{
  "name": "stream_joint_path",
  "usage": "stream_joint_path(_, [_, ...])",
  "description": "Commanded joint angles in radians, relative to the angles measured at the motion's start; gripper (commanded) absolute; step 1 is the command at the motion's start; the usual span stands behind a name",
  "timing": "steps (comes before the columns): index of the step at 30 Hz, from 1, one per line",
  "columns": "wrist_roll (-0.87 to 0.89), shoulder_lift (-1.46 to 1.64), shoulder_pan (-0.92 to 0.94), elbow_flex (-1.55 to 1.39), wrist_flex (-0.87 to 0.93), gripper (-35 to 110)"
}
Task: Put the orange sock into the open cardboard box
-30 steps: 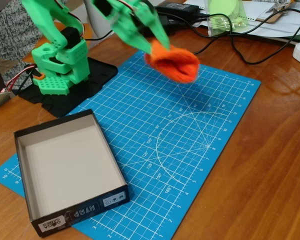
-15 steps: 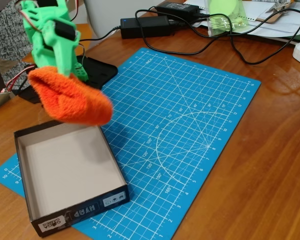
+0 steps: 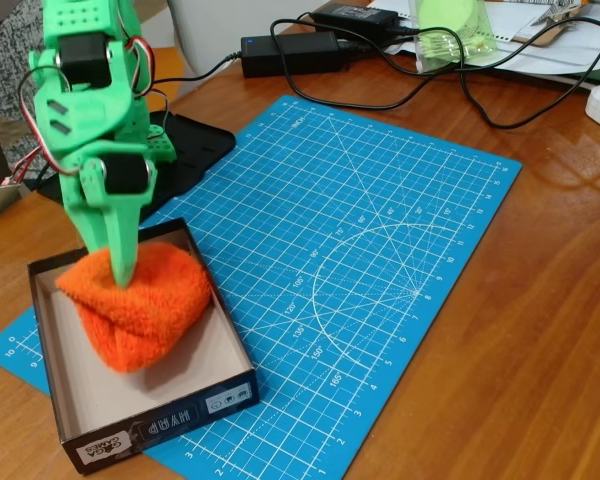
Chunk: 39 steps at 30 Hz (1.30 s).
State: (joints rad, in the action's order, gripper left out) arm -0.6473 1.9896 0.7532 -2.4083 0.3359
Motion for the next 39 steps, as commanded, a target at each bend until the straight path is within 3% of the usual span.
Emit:
stream_joint_path(1, [-0.072, -0.071, -0.015, 0.083, 0.009, 3])
stream_joint_path(6, [-0.092, -0.081, -0.029, 0.091, 0.009, 30])
stream_joint_path(17, [0.147, 0.166, -0.123, -0.044, 0.023, 14])
stream_joint_path(26, [0.170, 0.311, -0.193, -0.130, 0.083, 4])
stream_joint_path(31, [0.218, 0.471, -0.298, -0.141, 0.262, 0])
stream_joint_path(34, [0.342, 0.581, -0.416, -0.137, 0.382, 0])
stream_joint_path(37, [0.615, 0.690, -0.537, -0.121, 0.480, 0])
stream_joint_path(39, [0.696, 0.752, -0.591, -0.110, 0.578, 0])
